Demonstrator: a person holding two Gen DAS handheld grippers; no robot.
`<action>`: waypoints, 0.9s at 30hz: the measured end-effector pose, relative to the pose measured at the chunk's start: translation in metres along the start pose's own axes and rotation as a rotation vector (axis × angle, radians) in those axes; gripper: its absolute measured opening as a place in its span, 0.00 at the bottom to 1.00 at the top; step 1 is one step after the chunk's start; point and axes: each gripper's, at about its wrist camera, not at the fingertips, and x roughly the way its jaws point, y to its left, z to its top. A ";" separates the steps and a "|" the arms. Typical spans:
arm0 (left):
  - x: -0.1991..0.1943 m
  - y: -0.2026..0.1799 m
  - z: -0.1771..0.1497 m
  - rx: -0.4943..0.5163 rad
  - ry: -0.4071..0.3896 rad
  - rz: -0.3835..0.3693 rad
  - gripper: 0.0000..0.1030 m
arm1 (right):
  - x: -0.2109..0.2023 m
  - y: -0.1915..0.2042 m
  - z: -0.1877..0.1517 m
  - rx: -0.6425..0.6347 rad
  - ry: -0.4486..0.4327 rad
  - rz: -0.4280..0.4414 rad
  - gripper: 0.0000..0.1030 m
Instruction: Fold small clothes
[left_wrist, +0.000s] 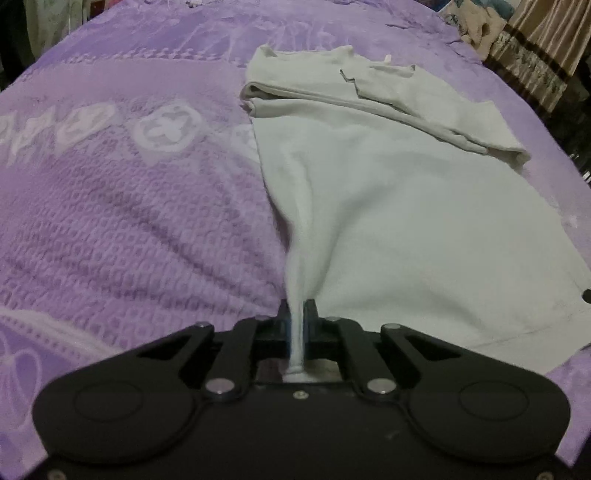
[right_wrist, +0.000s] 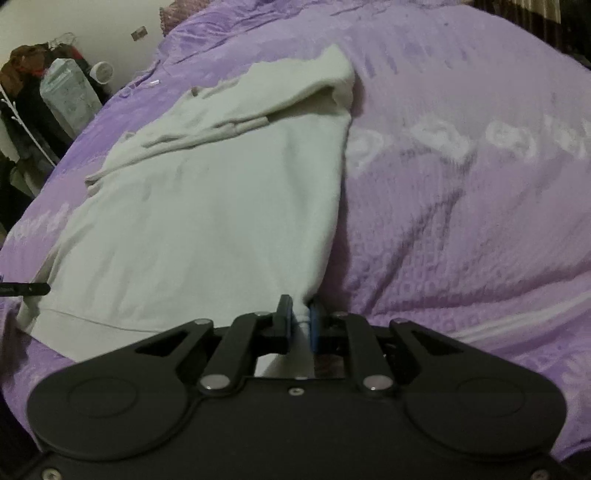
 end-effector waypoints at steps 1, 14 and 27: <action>-0.006 0.000 -0.001 0.006 0.002 -0.011 0.03 | -0.006 0.000 0.001 -0.002 -0.006 0.016 0.08; -0.064 0.009 -0.007 -0.031 -0.013 -0.077 0.01 | -0.037 -0.034 0.000 0.167 0.011 0.142 0.07; -0.020 0.006 -0.020 -0.072 -0.018 -0.177 0.88 | 0.019 -0.027 -0.003 0.151 0.130 0.171 0.13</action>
